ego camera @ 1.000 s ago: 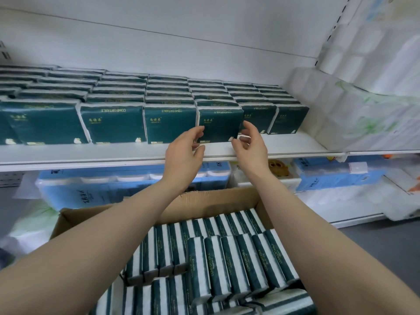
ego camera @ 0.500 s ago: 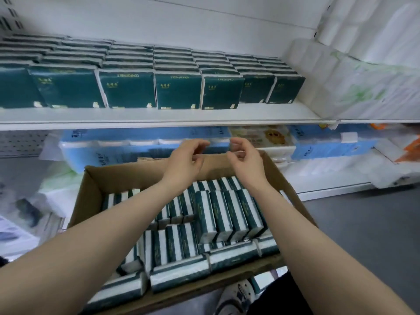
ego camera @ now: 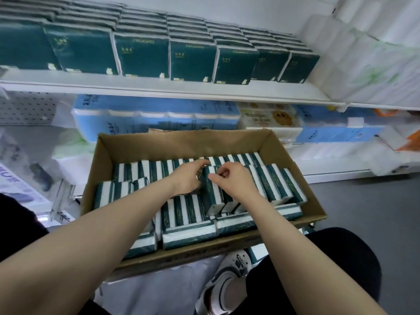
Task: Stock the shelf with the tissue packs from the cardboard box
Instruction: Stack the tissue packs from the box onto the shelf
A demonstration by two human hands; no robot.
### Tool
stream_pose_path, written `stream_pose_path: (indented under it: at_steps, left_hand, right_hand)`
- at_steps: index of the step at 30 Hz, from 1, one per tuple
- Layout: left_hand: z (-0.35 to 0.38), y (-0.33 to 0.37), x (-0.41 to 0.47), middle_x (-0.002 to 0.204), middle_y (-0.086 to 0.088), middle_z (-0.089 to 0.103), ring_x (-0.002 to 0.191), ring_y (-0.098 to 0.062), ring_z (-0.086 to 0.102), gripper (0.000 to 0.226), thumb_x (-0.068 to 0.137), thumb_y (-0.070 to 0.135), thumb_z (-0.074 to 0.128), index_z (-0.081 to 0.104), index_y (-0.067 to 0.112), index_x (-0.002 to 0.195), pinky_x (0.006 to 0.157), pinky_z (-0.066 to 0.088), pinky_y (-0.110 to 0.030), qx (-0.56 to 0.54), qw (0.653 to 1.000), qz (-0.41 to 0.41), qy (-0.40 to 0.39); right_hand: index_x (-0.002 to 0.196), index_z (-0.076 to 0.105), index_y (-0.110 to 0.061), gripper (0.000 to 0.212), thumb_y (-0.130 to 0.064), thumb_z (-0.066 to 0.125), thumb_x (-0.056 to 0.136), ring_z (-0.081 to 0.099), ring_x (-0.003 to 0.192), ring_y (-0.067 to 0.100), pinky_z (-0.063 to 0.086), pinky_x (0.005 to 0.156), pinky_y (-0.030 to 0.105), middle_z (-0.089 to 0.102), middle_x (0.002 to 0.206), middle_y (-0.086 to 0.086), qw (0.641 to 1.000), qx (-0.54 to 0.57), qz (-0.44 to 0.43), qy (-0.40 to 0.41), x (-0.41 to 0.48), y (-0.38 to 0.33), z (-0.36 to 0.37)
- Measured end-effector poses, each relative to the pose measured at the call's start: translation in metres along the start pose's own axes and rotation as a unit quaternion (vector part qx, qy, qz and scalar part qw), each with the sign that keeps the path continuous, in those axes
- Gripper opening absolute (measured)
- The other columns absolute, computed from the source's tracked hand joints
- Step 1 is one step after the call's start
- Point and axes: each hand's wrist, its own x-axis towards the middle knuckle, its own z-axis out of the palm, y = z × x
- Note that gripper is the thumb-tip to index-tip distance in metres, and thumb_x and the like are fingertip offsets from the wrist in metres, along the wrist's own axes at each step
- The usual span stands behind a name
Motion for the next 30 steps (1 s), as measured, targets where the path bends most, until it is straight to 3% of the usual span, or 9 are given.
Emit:
stream_pose_path:
  at_steps: [4,9,11,14,16,20,24,28,30]
  left_hand:
    - [-0.001,-0.004,-0.002,0.143,-0.009,0.049,0.126,-0.022,0.05,0.071,0.084,0.001,0.064,0.037,0.022,0.146,0.102,0.042,-0.028,-0.005,1.0,0.004,-0.007]
    - [-0.008,-0.01,-0.006,0.128,-0.012,0.057,0.11,-0.026,0.057,0.069,0.083,0.005,0.07,0.043,0.02,0.144,0.098,0.046,-0.038,0.035,0.998,0.022,-0.042]
    - [-0.012,-0.013,-0.007,0.119,-0.01,0.058,0.105,-0.026,0.058,0.063,0.083,0.009,0.072,0.047,0.019,0.14,0.096,0.046,-0.035,0.028,0.999,0.021,-0.037]
    - [-0.02,-0.019,-0.009,0.119,-0.004,0.057,0.112,-0.024,0.055,0.048,0.085,0.013,0.072,0.052,0.019,0.129,0.099,0.044,-0.036,-0.034,0.998,0.023,-0.039]
    - [-0.029,-0.02,-0.011,0.12,-0.003,0.06,0.113,-0.024,0.057,0.038,0.087,0.012,0.07,0.053,0.019,0.121,0.102,0.044,-0.042,-0.103,0.994,0.018,-0.045]
    - [-0.052,-0.013,-0.016,0.116,0.002,0.063,0.111,-0.021,0.061,0.03,0.091,0.013,0.064,0.054,0.018,0.119,0.097,0.051,-0.045,-0.222,0.975,-0.018,0.002]
    - [-0.068,-0.005,-0.016,0.117,-0.001,0.06,0.102,-0.022,0.065,0.031,0.095,0.018,0.06,0.051,0.019,0.125,0.085,0.058,-0.044,-0.329,0.937,-0.073,0.089]
    - [-0.071,0.003,-0.012,0.127,-0.005,0.056,0.103,-0.019,0.063,0.038,0.096,0.011,0.056,0.045,0.014,0.132,0.072,0.061,-0.033,-0.369,0.918,-0.076,0.127]
    - [-0.072,0.008,-0.01,0.129,-0.005,0.056,0.102,-0.018,0.064,0.036,0.096,0.008,0.054,0.044,0.013,0.131,0.072,0.061,-0.032,-0.381,0.911,-0.073,0.138]
  right_hand:
    - [0.101,0.069,-0.01,0.053,-0.057,0.075,0.077,0.052,0.107,0.023,0.045,0.09,0.033,0.045,0.118,0.006,0.989,-0.136,-0.006,-0.06,0.001,-0.006,0.006]
    - [0.099,0.072,-0.014,0.035,-0.041,0.075,0.077,0.046,0.121,0.028,0.043,0.1,0.036,0.045,0.126,0.009,0.985,-0.149,-0.006,-0.086,0.004,-0.013,0.009]
    - [0.097,0.073,-0.016,0.03,-0.038,0.075,0.077,0.048,0.118,0.027,0.045,0.097,0.035,0.046,0.126,0.008,0.987,-0.13,0.006,-0.096,0.005,-0.016,0.008]
    - [0.07,0.066,-0.017,0.018,-0.032,0.075,0.075,0.055,0.09,0.022,0.043,0.072,0.029,0.056,0.096,0.005,0.994,-0.057,0.019,-0.096,0.007,-0.016,0.005]
    - [0.082,0.071,-0.011,0.016,-0.026,0.074,0.079,0.056,0.08,0.018,0.045,0.071,0.03,0.062,0.084,0.002,0.994,0.025,0.028,-0.098,0.006,-0.017,0.002]
    - [0.108,0.069,-0.019,0.024,-0.032,0.072,0.088,0.066,0.099,0.017,0.052,0.089,0.033,0.071,0.105,-0.001,0.969,0.219,0.066,-0.097,0.009,-0.017,-0.009]
    - [0.122,0.059,-0.016,0.036,-0.028,0.071,0.091,0.063,0.096,0.013,0.047,0.077,0.025,0.066,0.105,-0.004,0.936,0.339,0.066,-0.07,0.014,-0.016,-0.017]
    - [0.13,0.05,-0.013,0.045,-0.017,0.071,0.091,0.065,0.1,0.019,0.055,0.085,0.03,0.065,0.11,0.002,0.921,0.383,0.064,-0.023,0.023,-0.017,-0.027]
    - [0.132,0.051,-0.012,0.045,-0.016,0.07,0.092,0.067,0.101,0.021,0.056,0.091,0.034,0.066,0.113,0.003,0.92,0.388,0.058,-0.007,0.028,-0.016,-0.034]
